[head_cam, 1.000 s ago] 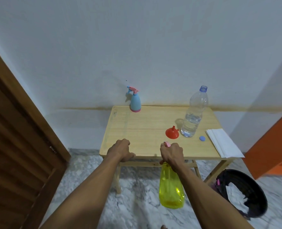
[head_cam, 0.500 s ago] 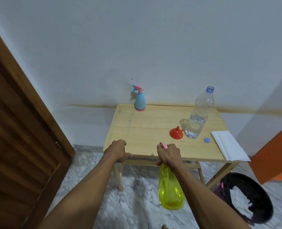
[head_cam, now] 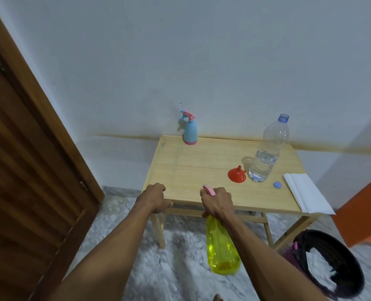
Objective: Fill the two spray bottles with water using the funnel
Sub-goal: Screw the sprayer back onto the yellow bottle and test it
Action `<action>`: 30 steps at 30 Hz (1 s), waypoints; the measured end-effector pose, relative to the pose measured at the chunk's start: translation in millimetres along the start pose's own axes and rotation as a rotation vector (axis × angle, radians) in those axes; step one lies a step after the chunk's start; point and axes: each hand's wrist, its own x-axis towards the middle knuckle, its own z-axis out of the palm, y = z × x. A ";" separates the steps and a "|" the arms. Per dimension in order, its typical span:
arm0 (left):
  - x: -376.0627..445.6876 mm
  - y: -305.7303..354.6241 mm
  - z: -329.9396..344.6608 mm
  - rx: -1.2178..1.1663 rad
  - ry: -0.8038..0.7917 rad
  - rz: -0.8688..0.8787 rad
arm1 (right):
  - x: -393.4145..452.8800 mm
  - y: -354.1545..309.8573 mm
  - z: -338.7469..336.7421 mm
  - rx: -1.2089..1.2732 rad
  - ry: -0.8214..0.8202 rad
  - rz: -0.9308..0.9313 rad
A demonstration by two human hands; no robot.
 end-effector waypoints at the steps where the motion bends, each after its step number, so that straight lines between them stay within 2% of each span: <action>1: -0.7 -1.1 -0.4 -0.005 0.003 -0.002 | 0.7 0.5 2.5 0.004 0.010 -0.014; 10: -1.7 -5.2 -2.5 -0.054 0.023 0.035 | -6.5 -5.3 -6.7 0.098 0.051 -0.091; 14: -0.2 8.4 -0.1 -0.125 0.041 0.128 | -8.5 -13.6 -23.9 0.213 0.126 -0.200; 20: 0.6 52.2 2.8 -0.365 0.072 0.314 | -15.5 -47.3 -69.6 0.453 0.278 -0.377; 23: 2.1 80.1 0.4 -0.481 0.035 0.427 | -12.4 -67.6 -89.3 0.558 0.318 -0.446; 26: 7.1 104.5 -2.4 -0.590 -0.070 0.535 | -2.9 -82.7 -104.9 0.600 0.336 -0.510; 30: 24.5 132.1 -8.1 -0.664 -0.118 0.611 | 20.5 -92.4 -116.0 0.654 0.308 -0.501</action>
